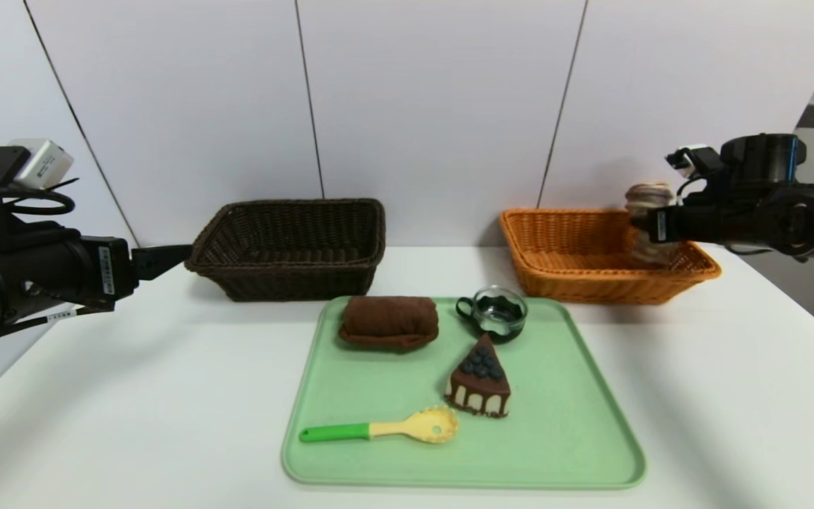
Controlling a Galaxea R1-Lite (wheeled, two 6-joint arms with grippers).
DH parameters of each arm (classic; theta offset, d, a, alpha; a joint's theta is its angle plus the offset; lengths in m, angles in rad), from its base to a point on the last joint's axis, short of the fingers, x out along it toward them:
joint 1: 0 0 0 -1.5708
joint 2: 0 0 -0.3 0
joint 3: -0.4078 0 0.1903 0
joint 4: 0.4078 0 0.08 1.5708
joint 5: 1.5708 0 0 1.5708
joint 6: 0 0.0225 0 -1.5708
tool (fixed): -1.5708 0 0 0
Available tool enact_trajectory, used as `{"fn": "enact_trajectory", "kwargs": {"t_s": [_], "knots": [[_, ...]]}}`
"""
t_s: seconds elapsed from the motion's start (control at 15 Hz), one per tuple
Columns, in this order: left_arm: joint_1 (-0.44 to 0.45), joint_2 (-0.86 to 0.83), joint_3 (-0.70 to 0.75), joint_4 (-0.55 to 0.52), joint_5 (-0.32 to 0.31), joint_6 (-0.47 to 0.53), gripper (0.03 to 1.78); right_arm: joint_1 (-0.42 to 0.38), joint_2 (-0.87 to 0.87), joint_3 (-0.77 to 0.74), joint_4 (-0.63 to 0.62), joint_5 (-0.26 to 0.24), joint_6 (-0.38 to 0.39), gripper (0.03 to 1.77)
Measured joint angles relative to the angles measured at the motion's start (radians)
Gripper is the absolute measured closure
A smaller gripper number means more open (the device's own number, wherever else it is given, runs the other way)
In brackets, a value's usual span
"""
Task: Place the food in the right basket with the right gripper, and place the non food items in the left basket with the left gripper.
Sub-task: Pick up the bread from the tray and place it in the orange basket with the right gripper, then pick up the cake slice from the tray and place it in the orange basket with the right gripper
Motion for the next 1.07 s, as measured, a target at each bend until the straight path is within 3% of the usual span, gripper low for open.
{"fn": "enact_trajectory", "kwargs": {"t_s": [0.33, 0.67, 0.93, 1.07], "knots": [[0.0, -0.006, 0.005, 0.001, 0.0, -0.002, 0.12, 0.008, -0.061, 0.039, 0.005, 0.004, 0.001, 0.52], [0.0, -0.016, 0.015, 0.0, -0.002, -0.008, 0.12, 0.061, -0.337, 0.168, 0.129, 0.005, 0.026, 0.32], [0.0, -0.025, 0.032, 0.0, -0.002, -0.008, 0.12, 0.302, -0.531, 0.272, 0.224, 0.01, 0.107, 0.22], [0.0, -0.034, 0.037, -0.001, -0.003, -0.008, 0.12, 0.446, -0.594, 0.276, 0.359, 0.007, 0.186, 0.19]]}}
